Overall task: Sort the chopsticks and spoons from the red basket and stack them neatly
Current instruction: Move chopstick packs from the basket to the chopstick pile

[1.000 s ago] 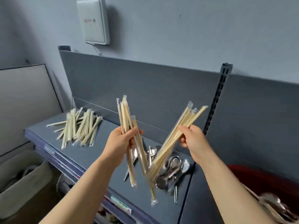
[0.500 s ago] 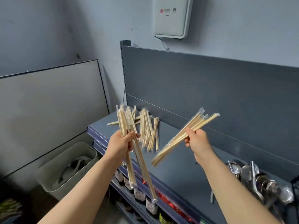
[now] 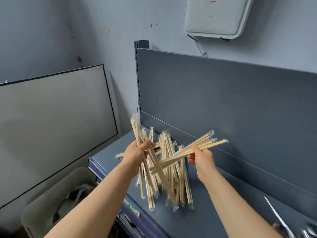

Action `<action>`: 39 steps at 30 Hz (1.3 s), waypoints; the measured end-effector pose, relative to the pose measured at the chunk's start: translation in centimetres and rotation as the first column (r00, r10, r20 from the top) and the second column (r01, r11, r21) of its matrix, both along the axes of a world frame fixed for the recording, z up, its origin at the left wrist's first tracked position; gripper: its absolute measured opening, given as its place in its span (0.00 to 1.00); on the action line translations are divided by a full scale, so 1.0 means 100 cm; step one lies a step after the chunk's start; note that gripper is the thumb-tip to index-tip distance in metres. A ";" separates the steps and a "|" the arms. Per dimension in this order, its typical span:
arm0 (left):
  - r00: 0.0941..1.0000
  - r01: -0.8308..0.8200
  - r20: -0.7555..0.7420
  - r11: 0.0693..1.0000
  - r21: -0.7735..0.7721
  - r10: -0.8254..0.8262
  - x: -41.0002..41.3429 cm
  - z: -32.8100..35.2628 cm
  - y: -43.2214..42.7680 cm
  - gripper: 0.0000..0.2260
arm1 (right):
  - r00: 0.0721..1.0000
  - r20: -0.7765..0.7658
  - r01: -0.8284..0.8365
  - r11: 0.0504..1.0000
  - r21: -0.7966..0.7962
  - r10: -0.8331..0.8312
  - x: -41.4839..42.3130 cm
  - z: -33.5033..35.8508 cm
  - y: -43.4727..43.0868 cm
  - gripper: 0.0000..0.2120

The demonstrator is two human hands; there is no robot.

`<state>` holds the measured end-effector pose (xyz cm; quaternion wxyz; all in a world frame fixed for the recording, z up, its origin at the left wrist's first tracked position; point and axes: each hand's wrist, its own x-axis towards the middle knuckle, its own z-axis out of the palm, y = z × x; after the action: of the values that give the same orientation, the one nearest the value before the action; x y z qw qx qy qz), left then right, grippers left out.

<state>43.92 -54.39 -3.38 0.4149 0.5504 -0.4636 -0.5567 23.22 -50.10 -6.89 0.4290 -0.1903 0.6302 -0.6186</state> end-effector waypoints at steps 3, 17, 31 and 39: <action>1.000 -0.008 0.003 1.000 0.029 0.008 -0.007 -0.013 -0.034 0.11 | 0.995 0.096 0.010 1.000 0.028 -0.013 0.007 -0.011 -0.023 0.05; 0.930 0.243 0.312 0.962 -0.128 -0.194 -0.032 -0.065 -0.118 0.24 | 0.971 -0.198 0.198 0.912 0.359 -0.133 0.026 -0.041 -0.041 0.11; 0.684 0.605 0.678 0.728 -0.322 -0.269 -0.025 -0.074 -0.115 0.41 | 0.910 -0.220 0.405 0.865 0.296 -0.351 0.067 -0.038 -0.020 0.35; 0.540 0.586 0.804 0.797 -0.146 -0.249 -0.012 -0.068 -0.119 0.31 | 0.865 -0.377 0.449 0.846 0.288 -0.331 0.083 -0.027 -0.013 0.24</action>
<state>42.73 -66.33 -10.16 0.1391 0.5015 -0.8149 -0.2552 31.56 -51.36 -9.60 0.2148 -0.0685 0.8195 -0.5268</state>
